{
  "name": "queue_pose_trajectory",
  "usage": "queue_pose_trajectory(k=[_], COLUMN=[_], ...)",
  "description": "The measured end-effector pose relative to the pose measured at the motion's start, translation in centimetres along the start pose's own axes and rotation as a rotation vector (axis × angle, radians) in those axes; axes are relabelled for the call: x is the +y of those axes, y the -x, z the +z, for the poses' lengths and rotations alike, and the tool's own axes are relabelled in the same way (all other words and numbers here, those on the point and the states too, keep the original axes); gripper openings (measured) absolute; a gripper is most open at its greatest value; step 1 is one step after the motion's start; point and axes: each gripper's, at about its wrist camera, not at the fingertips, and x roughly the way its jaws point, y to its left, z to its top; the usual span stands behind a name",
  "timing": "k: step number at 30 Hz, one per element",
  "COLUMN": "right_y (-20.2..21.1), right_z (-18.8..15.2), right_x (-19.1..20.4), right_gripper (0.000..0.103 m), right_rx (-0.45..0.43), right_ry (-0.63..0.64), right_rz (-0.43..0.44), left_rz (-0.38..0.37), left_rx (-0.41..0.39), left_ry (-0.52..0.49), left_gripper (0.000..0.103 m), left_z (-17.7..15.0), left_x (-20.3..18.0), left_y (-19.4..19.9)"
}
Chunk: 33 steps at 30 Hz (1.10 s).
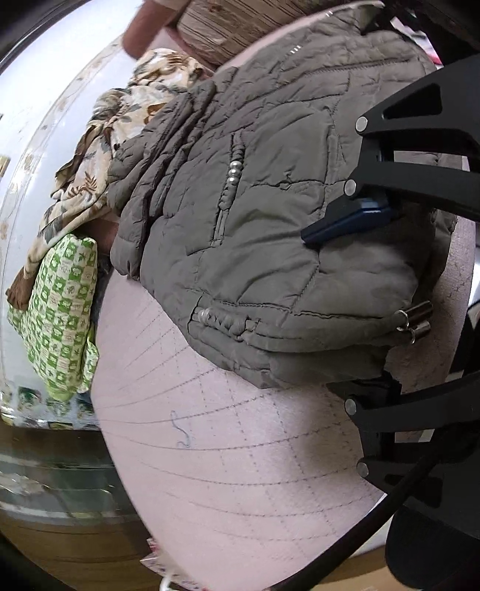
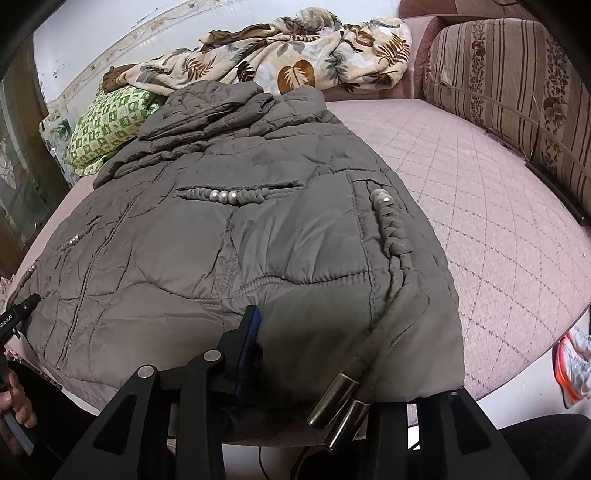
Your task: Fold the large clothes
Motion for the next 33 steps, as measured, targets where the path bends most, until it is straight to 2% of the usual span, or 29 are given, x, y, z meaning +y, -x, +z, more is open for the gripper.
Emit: queue_pose_trajectory(k=[2,4,7,10,19,27,33], right_y=[0.0,0.0,0.1,0.2,0.1,0.0,-0.1], right_z=[0.0,-0.1,-0.1,-0.1,-0.2,-0.2,0.0], right_x=[0.0,0.0,-0.1,0.0,-0.1,-0.5,0.1], right_gripper=[0.042,0.042,0.041,0.039,0.039,0.038,0.043], right_rx=[0.001,0.000,-0.003,-0.008,0.002,-0.016,0.001], right_ry=[-0.003,-0.007,-0.015,-0.012,-0.031,-0.055,-0.031], right_rz=[0.003,0.005,0.018,0.025,0.038,0.069,0.042], left_rz=[-0.006,-0.008,-0.003,0.009,0.115,0.152,0.163], left_rx=[-0.007,-0.023,-0.041,-0.041,-0.058,-0.046,-0.041], left_ry=[-0.016,-0.040,-0.067,-0.069,-0.156,-0.187,-0.197], left_gripper=[0.052,0.038,0.033,0.033,0.038,0.042,0.045], left_z=[-0.1,-0.3,-0.3,-0.3,-0.6,-0.6,-0.6], left_x=[-0.2,-0.7,-1.2,-1.3,-2.9,-3.4,-3.4], left_y=[0.2,0.5,0.9,0.7,0.3,0.0,-0.1])
